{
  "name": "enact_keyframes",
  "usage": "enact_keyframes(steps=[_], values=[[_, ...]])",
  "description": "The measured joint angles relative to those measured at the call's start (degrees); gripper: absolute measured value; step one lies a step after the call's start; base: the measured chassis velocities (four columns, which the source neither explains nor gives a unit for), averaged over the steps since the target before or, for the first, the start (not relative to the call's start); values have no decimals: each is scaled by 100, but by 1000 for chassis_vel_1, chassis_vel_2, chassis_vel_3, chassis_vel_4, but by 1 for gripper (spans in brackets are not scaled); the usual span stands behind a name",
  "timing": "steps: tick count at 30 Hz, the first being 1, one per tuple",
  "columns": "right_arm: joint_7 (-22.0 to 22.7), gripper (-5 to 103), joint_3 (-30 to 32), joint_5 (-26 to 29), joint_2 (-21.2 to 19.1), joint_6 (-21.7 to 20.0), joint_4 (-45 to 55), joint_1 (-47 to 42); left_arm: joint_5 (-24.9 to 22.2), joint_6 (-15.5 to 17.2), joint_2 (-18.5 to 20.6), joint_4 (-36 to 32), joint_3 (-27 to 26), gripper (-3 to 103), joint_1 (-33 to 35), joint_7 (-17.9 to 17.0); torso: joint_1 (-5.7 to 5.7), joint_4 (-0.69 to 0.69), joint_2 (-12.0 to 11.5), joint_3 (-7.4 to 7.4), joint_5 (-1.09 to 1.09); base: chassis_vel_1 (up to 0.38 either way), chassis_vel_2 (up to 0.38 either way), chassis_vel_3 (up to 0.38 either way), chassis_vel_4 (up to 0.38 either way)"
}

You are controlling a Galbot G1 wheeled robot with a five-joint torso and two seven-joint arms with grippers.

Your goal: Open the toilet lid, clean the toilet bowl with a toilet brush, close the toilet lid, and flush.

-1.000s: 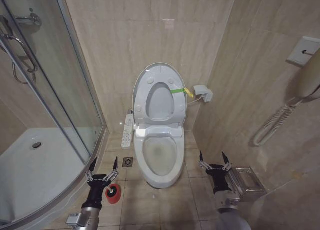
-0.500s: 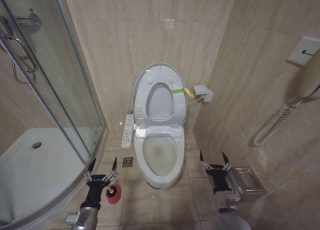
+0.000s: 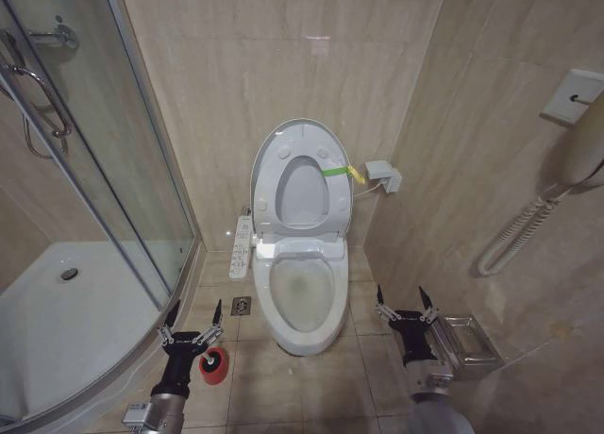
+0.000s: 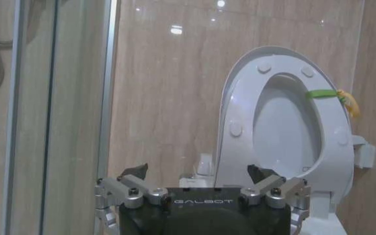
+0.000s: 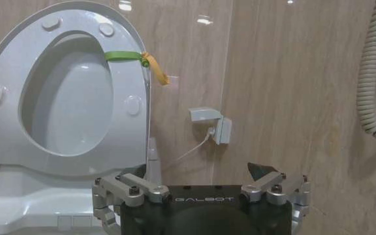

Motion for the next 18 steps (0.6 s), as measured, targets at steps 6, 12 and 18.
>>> enact_keyframes(steps=[6, 12, 18], values=[[0, 100, 0, 0, 0, 0, 0, 0, 27, 0, 5, 8, -3, 99, 3, 18, 0, 0, 0, 1, 0, 0, 0, 0, 0], [0, 100, 0, 0, 0, 0, 0, 0, 29, 1, 5, 11, -3, 99, 3, 20, 0, 0, 0, 1, 0, 0, 0, 0, 0], [0, 100, 0, 0, 0, 0, 0, 0, 29, 1, 5, 14, -3, 99, 3, 22, 0, 0, 0, 1, 0, 0, 0, 0, 0]])
